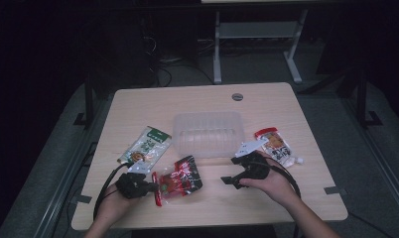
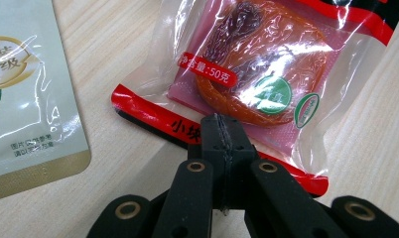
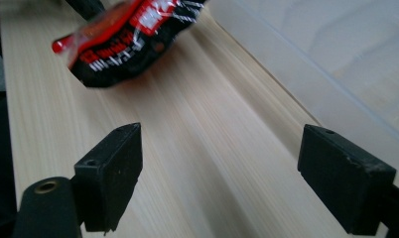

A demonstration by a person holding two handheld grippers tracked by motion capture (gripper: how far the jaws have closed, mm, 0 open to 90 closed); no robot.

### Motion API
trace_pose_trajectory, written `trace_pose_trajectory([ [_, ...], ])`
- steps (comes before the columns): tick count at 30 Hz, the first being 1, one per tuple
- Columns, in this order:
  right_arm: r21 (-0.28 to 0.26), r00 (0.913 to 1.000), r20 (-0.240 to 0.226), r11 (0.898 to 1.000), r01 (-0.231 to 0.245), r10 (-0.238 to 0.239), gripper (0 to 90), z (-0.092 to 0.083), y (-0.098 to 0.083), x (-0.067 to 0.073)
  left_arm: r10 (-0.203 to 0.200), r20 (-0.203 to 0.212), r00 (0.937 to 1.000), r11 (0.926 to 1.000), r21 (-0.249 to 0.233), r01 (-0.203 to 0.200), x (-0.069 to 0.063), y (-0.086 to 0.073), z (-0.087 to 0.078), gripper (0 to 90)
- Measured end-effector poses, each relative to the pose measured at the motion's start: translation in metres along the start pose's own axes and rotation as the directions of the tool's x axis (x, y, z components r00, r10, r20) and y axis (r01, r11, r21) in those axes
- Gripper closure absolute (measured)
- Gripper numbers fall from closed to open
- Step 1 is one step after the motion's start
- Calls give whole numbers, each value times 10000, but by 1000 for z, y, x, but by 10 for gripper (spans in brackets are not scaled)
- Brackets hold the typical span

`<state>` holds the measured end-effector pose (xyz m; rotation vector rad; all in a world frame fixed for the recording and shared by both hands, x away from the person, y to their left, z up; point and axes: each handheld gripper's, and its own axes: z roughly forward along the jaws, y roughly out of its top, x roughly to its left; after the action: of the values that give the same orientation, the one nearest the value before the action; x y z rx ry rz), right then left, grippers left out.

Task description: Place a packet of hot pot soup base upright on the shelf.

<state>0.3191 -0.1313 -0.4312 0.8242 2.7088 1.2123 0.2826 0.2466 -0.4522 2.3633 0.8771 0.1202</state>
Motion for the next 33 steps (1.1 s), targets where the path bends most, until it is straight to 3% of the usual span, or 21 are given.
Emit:
trace_pose_trajectory([
  [5, -45, 9988, -488, 10000, -54, 51, 172, 9, 15, 4, 20, 3, 10000, 10000, -20, -20, 1, 0, 0, 897],
  [13, 91, 9977, -684, 10000, 27, -21, 161, 22, 32, 12, 17, -4, 10000, 10000, -37, -17, 1, -1, 0, 897],
  [28, 291, 9911, -1332, 9995, 79, -40, 174, 47, 46, 16, -69, 8, 10000, 10000, -66, 69, 1, -1, 0, 897],
  [33, 486, 9843, -1764, 9988, 24, 62, 177, 62, 50, 18, -73, -23, 10000, 10000, -53, 73, 0, -1, 0, 897],
])
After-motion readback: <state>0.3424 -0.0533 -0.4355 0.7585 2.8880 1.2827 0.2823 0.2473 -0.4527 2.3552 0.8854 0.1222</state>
